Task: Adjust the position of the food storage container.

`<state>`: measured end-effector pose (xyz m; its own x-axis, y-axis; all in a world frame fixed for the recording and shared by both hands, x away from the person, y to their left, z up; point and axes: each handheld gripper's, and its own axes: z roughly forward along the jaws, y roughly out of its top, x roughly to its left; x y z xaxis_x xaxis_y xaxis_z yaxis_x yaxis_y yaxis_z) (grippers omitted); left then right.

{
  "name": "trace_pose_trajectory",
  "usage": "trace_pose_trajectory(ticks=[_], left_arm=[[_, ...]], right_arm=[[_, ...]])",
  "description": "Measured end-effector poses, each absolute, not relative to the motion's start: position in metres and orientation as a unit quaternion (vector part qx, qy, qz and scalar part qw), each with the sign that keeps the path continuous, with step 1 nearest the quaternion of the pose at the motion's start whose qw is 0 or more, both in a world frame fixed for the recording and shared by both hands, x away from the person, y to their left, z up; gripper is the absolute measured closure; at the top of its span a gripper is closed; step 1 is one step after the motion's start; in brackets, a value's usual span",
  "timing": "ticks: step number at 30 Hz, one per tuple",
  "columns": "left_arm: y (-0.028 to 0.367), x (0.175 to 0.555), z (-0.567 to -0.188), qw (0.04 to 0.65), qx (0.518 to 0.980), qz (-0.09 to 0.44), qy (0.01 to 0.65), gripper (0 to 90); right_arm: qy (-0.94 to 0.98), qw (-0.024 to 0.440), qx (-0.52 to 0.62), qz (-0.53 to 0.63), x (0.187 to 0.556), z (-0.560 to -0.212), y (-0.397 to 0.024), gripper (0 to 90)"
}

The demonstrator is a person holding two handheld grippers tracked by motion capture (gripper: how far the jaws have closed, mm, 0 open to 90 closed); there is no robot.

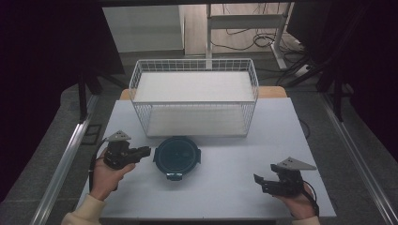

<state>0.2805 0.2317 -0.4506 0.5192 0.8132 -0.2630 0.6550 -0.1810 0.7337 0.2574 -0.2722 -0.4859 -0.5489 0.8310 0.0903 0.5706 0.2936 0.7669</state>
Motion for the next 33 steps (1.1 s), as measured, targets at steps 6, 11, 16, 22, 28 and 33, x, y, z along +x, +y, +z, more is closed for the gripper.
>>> trace_pose_trajectory(ticks=[6, 11, 16, 22, 28, 33], left_arm=[[0.235, 0.294, -0.453, 0.42, 0.757, 0.091, 0.492, 87.1], [0.233, 0.316, -0.461, 0.4, 0.761, 0.093, 0.501, 89.7], [0.23, 0.329, -0.468, 0.386, 0.766, 0.093, 0.505, 90.0], [0.219, 0.346, -0.472, 0.366, 0.78, 0.098, 0.499, 90.0], [0.211, 0.356, -0.474, 0.353, 0.794, 0.102, 0.485, 90.0], [0.207, 0.362, -0.481, 0.345, 0.803, 0.093, 0.477, 90.0]], right_arm=[[0.79, 0.165, 0.445, 0.388, 0.258, -0.488, -0.271, 20.8], [0.793, 0.166, 0.445, 0.383, 0.258, -0.489, -0.27, 20.8], [0.794, 0.166, 0.445, 0.381, 0.258, -0.49, -0.27, 20.7], [0.791, 0.171, 0.451, 0.376, 0.259, -0.49, -0.271, 20.3], [0.792, 0.173, 0.45, 0.374, 0.259, -0.491, -0.271, 20.3], [0.795, 0.172, 0.45, 0.369, 0.26, -0.493, -0.271, 20.3]])
